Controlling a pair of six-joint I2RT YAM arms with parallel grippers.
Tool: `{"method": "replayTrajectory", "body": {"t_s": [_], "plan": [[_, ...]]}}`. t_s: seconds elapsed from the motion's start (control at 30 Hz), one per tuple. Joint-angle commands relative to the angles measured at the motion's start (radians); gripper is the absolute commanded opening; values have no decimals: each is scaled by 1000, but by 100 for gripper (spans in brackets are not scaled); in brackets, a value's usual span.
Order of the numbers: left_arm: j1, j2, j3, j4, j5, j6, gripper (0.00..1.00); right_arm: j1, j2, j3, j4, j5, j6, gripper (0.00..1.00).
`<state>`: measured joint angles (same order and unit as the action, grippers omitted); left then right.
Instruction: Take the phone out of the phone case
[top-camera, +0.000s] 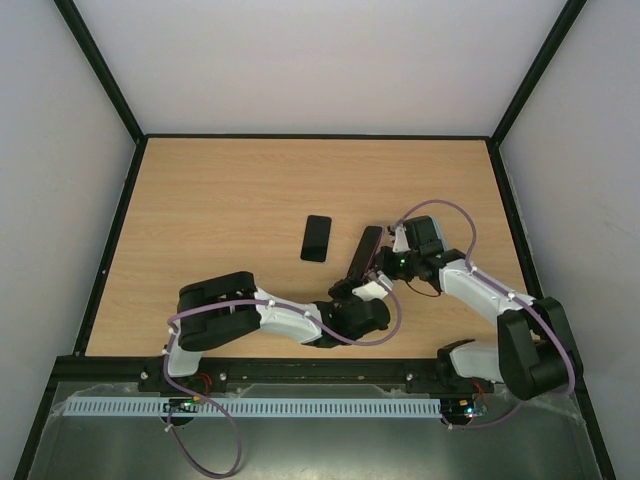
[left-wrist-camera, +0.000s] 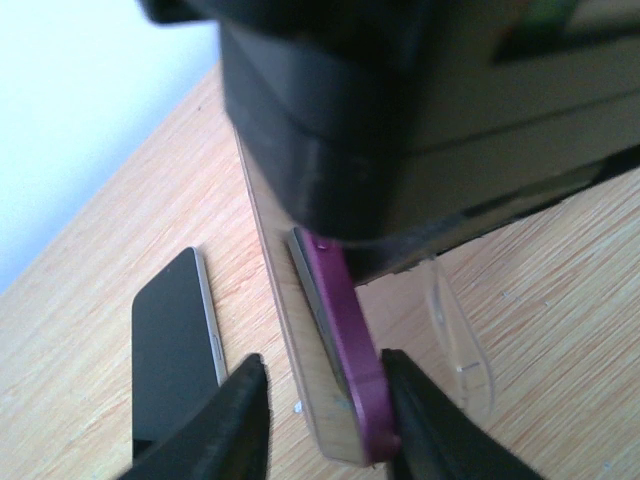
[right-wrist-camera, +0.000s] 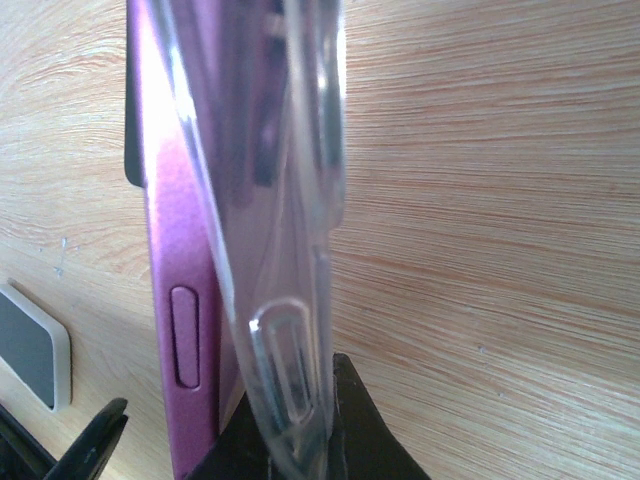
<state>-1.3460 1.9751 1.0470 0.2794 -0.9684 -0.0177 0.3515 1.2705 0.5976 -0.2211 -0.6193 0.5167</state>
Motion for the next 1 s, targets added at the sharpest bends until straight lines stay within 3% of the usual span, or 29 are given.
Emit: {"method": "replayTrajectory", "body": {"t_s": [0.0,0.27,0.77,0.97], "plan": [[44,-3,-18,1,-111,7,25,2,-41,-15,-41,-41,-20,2],[45,-112,-51,-26,-112,-82,3,3,-69,-16,-43,56,-44,2],[55,-327,-103,-106,-80,-222,2,3,-160,-39,-15,225,-95,2],[54,-414,-137,-146,-76,-284,2,3,-171,54,-72,283,-138,2]]}}
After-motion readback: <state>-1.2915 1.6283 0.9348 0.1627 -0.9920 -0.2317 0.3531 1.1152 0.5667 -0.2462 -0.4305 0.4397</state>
